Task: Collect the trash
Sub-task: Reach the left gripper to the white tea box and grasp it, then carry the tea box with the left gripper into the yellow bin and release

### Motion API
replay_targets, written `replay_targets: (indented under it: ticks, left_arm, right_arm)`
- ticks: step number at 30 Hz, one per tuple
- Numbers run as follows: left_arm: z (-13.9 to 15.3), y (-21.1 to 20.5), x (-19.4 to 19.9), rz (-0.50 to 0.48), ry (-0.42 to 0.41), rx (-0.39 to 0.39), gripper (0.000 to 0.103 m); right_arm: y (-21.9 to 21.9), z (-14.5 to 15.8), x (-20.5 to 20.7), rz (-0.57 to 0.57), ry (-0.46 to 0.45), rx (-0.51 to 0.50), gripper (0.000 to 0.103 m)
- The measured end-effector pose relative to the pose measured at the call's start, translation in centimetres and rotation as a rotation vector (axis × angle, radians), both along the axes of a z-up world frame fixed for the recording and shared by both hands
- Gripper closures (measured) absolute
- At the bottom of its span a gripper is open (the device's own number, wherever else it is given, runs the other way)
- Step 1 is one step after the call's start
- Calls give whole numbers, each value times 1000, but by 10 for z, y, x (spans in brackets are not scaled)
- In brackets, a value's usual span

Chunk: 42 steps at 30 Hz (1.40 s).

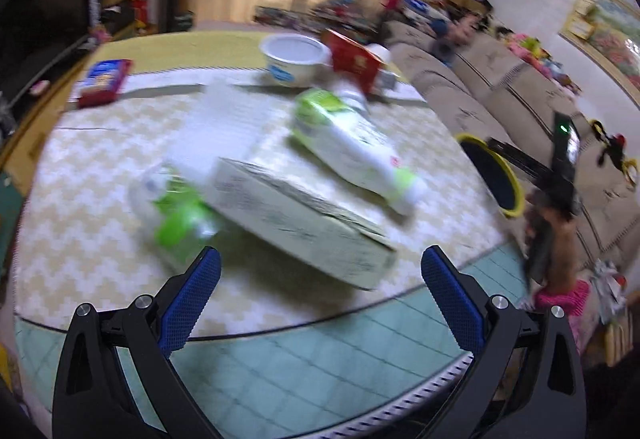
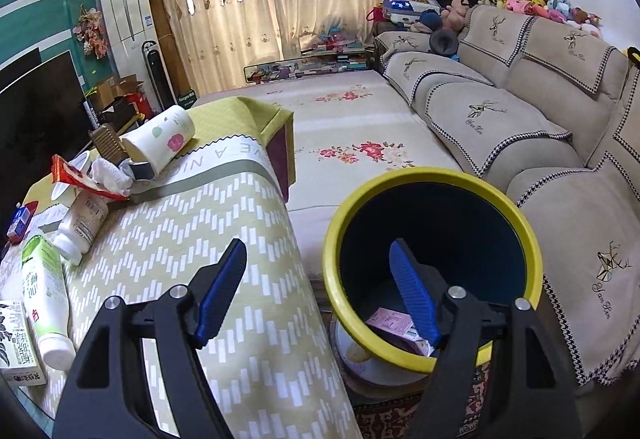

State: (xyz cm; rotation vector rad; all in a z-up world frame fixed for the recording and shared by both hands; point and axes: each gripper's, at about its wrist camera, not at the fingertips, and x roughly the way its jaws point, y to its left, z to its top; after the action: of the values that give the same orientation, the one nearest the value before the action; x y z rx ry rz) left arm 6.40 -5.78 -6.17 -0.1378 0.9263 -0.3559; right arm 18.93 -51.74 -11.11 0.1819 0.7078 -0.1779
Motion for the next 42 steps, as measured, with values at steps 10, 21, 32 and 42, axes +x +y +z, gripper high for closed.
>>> replay_targets:
  ticks: [10, 21, 32, 42]
  left_arm:
    - [-26, -15, 34, 22, 173, -140, 4]
    - [-32, -30, 74, 88, 145, -14, 21]
    - [-26, -49, 102, -27, 102, 163, 58]
    - [0, -56, 88, -74, -19, 269, 73]
  right_arm:
    - [-4, -4, -1, -7, 4, 17, 32]
    - [-8, -7, 1, -4, 13, 34, 32]
    - [-10, -7, 1, -4, 17, 36, 31]
    - [-14, -10, 0, -6, 22, 54, 31]
